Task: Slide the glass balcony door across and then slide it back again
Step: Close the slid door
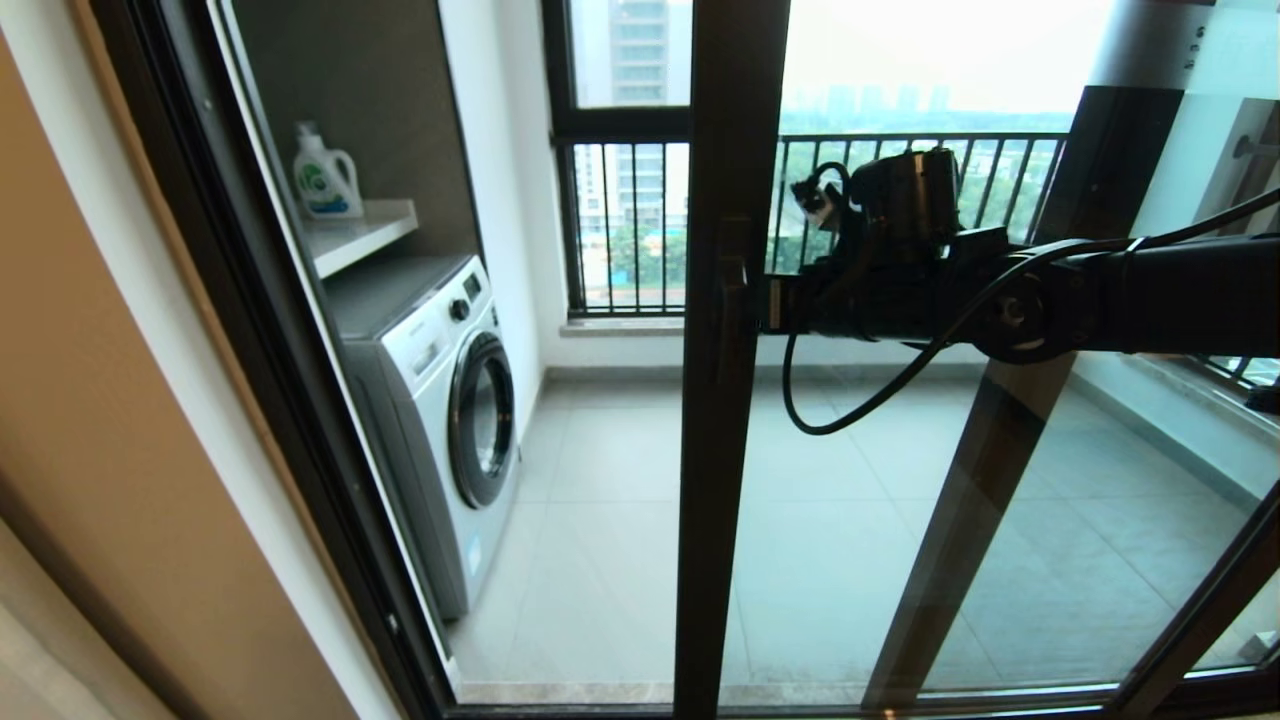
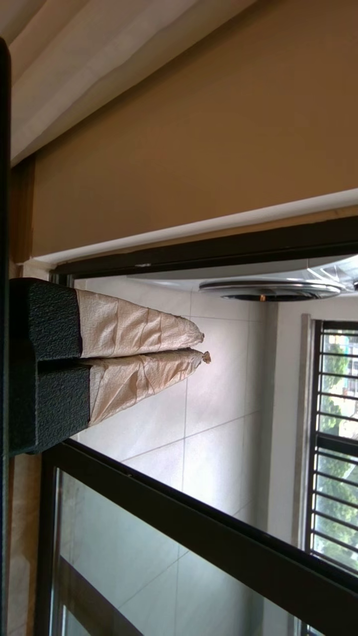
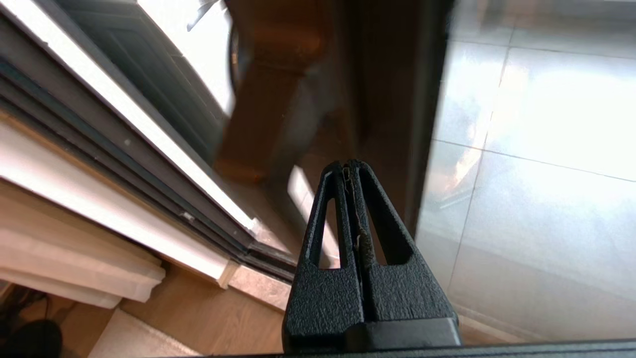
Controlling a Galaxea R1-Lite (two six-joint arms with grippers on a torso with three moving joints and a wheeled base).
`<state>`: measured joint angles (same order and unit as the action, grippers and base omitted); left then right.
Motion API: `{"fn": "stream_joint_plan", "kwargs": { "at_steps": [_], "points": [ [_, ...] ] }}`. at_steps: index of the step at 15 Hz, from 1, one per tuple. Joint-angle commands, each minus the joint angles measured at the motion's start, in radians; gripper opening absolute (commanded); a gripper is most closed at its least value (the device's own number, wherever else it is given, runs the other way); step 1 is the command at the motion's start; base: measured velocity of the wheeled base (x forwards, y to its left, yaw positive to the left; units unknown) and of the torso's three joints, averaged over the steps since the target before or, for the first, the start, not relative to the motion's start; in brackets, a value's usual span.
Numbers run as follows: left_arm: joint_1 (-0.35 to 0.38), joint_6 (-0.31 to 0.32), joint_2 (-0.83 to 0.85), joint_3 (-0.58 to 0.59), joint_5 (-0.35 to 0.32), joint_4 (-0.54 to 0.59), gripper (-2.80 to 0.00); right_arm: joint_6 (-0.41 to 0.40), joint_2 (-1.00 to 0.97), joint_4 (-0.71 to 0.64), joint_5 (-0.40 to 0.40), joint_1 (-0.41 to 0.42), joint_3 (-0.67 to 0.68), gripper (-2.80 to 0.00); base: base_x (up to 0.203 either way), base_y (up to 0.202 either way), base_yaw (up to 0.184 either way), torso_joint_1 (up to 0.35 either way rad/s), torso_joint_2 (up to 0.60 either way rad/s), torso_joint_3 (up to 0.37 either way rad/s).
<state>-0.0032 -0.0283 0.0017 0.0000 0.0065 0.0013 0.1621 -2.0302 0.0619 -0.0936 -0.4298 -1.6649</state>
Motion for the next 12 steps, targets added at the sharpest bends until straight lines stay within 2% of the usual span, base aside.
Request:
{"fn": "stream_joint_plan", "kwargs": {
  "at_steps": [1, 5, 12],
  "points": [
    [0.0, -0.001, 0.0, 0.0, 0.0, -0.001, -2.8, 0.001, -0.012, 0.013, 0.002, -0.018, -0.005, -2.8, 0.0, 0.0, 0.0, 0.0, 0.0, 0.0],
    [0.0, 0.0, 0.0, 0.0, 0.0, 0.0, -2.8, 0.016, -0.052, 0.029, 0.043, -0.028, -0.05, -2.8, 0.0, 0.0, 0.0, 0.0, 0.0, 0.0],
    [0.0, -0.001, 0.0, 0.0, 0.001, 0.0, -2.8, 0.038, -0.081, 0.035, 0.043, -0.064, -0.076, -2.8, 0.0, 0.0, 0.0, 0.0, 0.0, 0.0]
  ]
}}
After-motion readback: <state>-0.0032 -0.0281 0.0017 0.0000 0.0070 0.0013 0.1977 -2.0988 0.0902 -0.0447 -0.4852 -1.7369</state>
